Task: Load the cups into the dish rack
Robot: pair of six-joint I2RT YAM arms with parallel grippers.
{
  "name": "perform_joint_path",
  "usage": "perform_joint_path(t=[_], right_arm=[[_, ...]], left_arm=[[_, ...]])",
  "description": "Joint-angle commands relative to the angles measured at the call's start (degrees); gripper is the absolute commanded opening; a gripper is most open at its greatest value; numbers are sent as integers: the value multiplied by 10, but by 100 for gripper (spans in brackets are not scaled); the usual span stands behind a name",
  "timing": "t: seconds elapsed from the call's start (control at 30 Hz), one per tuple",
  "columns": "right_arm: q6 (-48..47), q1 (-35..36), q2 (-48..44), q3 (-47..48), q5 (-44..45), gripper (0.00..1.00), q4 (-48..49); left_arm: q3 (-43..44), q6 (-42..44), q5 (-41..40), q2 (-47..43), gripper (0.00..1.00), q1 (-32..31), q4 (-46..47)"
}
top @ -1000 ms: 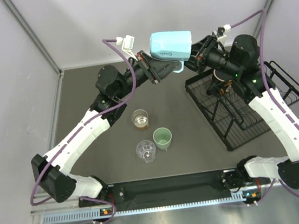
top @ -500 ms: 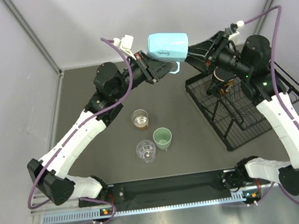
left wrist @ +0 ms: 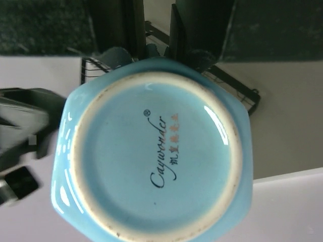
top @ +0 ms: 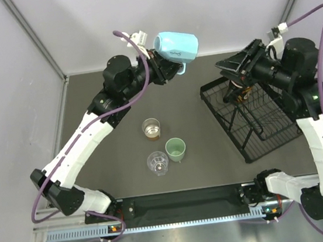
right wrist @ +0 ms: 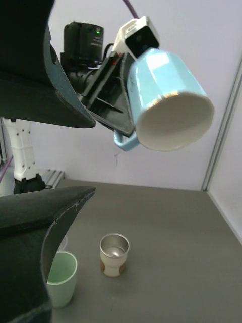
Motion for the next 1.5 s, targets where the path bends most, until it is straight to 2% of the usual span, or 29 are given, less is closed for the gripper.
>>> perform_joint_path(t=[0.0, 0.17, 0.27, 0.4, 0.6, 0.93, 1.37, 1.47], right_arm=[[-81, -8, -11, 91, 38, 50, -115], [-135, -8, 9, 220, 99, 50, -232], [-156, -8, 10, 265, 157, 50, -294], [-158, -8, -17, 244, 189, 50, -314], [-158, -8, -45, 229, 205, 50, -316], [-170, -8, -76, 221, 230, 50, -334], [-167, -8, -96, 185, 229, 51, -326], [-164, -8, -100, 180, 230, 51, -326]], left_arm=[[44, 72, -27, 28, 0, 0, 28], [52, 123, -76, 92, 0, 0, 39], [63, 149, -83, 146, 0, -1, 53], [70, 174, -90, 211, 0, -4, 128], [149, 186, -108, 343, 0, -11, 168], [403, 225, -166, 558, 0, -33, 115], [430, 217, -161, 611, 0, -66, 132], [466, 228, -162, 636, 0, -76, 106]])
